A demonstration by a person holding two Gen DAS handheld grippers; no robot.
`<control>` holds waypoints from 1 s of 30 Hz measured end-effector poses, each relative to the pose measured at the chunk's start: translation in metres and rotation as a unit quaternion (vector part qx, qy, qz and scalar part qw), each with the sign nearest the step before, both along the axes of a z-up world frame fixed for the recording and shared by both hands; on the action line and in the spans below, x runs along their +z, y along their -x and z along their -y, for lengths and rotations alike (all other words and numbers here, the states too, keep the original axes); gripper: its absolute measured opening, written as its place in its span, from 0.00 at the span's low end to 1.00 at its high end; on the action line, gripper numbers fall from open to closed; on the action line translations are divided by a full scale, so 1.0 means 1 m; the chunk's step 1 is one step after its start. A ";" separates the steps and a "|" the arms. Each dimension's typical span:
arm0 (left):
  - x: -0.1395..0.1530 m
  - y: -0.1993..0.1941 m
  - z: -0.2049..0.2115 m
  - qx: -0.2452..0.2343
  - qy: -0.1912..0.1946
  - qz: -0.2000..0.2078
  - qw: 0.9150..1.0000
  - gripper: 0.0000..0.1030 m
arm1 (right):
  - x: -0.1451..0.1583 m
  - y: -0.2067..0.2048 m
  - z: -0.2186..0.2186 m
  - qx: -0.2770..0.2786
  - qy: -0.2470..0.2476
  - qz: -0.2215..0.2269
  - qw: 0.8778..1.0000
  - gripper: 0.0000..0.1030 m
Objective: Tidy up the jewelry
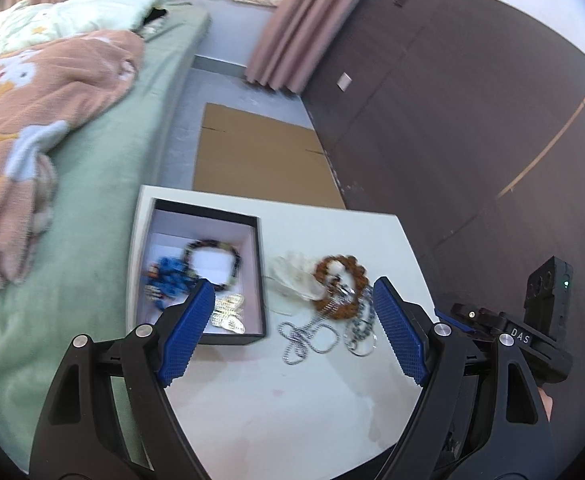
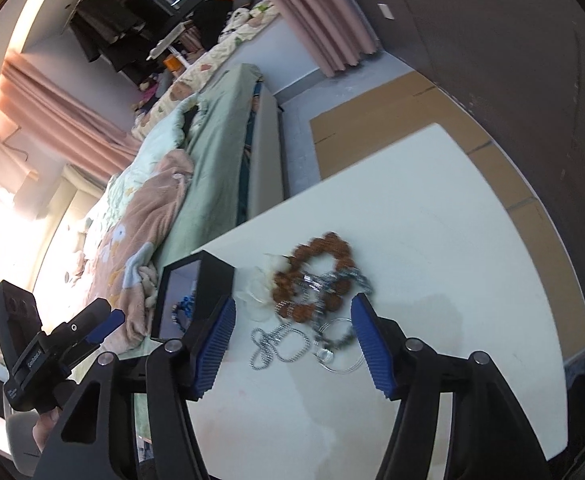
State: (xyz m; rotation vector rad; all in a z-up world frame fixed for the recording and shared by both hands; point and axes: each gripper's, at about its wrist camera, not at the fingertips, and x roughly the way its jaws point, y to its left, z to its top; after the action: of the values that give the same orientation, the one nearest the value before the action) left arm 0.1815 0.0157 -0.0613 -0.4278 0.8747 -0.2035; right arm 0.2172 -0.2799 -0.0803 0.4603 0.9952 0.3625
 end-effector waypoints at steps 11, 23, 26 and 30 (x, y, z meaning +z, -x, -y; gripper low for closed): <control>-0.026 -0.018 0.076 -0.076 -0.008 -0.036 0.996 0.52 | -0.014 0.011 0.046 -0.053 -0.005 -0.018 0.998 0.52; -0.071 -0.034 0.108 -0.083 -0.056 -0.085 0.991 0.43 | -0.022 0.009 0.055 -0.051 -0.011 -0.031 0.998 0.50; -0.081 -0.038 0.111 -0.086 -0.080 -0.090 0.989 0.43 | -0.023 0.009 0.058 -0.053 -0.013 -0.031 0.998 0.50; -0.099 -0.041 0.114 -0.081 -0.118 -0.108 0.984 0.41 | -0.025 0.007 0.060 -0.057 -0.011 -0.032 0.998 0.50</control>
State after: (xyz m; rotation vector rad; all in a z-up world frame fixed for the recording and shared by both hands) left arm 0.2224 -0.0980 -0.1603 -0.1584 1.1346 -0.2032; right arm 0.2103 -0.3397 -0.1056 0.5493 1.0225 0.2578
